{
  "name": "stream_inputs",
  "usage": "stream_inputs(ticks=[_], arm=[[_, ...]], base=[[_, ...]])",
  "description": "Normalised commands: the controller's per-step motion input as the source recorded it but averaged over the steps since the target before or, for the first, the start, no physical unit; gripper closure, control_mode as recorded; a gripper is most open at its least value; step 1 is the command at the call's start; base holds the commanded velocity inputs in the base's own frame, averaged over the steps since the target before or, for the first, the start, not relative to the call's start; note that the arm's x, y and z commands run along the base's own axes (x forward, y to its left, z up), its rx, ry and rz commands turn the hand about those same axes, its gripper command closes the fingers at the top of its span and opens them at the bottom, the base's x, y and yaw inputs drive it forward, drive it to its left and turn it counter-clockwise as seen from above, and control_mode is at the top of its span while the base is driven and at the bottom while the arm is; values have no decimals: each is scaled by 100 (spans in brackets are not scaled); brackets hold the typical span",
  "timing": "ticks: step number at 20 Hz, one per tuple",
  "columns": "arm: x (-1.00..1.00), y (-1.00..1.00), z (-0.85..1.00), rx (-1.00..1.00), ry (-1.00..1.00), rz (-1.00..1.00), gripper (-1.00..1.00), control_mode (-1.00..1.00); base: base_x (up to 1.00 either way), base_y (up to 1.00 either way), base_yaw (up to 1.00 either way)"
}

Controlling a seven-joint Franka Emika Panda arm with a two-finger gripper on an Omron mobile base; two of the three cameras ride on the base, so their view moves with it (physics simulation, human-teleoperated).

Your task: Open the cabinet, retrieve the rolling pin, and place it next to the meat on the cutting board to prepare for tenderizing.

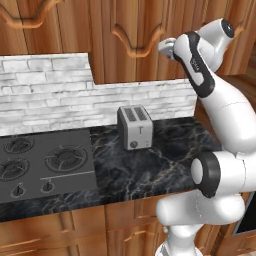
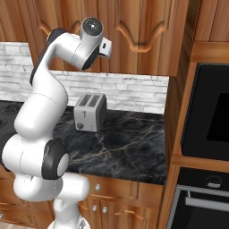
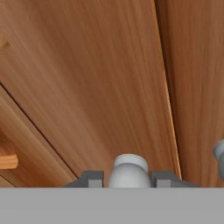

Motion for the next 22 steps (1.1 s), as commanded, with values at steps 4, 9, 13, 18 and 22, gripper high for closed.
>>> stream_inputs(ticks=[4, 9, 13, 18, 22], arm=[[11, 9, -14, 0, 6, 5, 100, -100], [-2, 25, -14, 0, 6, 4, 100, -100], [-19, 43, -16, -1, 1, 6, 100, -100], [-54, 66, -17, -13, -15, 2, 100, -100], [-67, 71, -18, -17, -26, 0, 100, -100]], base=[[0, 0, 0], [0, 0, 0], [0, 0, 0], [0, 0, 0], [0, 0, 0]])
